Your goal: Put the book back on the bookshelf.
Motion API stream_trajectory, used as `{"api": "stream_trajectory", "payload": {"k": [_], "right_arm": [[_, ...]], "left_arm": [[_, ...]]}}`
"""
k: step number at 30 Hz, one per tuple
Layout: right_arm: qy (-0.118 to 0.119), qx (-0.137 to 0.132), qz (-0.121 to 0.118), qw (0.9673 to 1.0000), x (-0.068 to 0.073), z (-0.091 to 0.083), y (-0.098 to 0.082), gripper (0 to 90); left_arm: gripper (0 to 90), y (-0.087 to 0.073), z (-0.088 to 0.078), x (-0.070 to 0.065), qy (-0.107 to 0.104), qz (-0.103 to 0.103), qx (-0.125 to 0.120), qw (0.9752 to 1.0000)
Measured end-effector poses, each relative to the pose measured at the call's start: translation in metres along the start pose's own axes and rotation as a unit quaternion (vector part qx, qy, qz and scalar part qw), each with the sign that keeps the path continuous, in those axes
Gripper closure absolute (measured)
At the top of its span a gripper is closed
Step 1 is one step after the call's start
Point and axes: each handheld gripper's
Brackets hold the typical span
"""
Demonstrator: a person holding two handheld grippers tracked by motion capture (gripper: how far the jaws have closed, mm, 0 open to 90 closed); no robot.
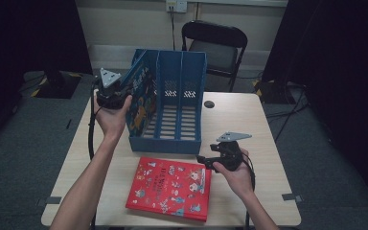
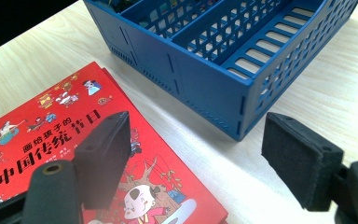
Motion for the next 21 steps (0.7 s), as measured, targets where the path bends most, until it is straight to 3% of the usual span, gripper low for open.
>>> {"api": "stream_trajectory", "payload": {"k": [11, 16, 21], "right_arm": [[0.0, -0.002, 0.002, 1.0, 0.0, -0.002, 0.0, 24.1], [0.001, -0.001, 0.002, 1.0, 0.0, -0.001, 0.0, 24.1], [0.001, 0.0, 0.002, 1.0, 0.0, -0.001, 0.0, 24.1]], "left_arm": [[82.6, -0.004, 0.0, 0.006, 0.034, -0.025, -0.012, 0.999], [82.5, -0.004, 0.0, 0.009, 0.035, -0.041, -0.01, 0.9985], [82.1, -0.005, -0.001, 0.008, 0.035, -0.039, -0.011, 0.9986]]}}
Point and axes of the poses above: each handheld gripper's, and its own axes: z roughly forward along the jaws, y roughly out of its top, x roughly to its left, and after that the axes turned 3 degrees about y, right-handed
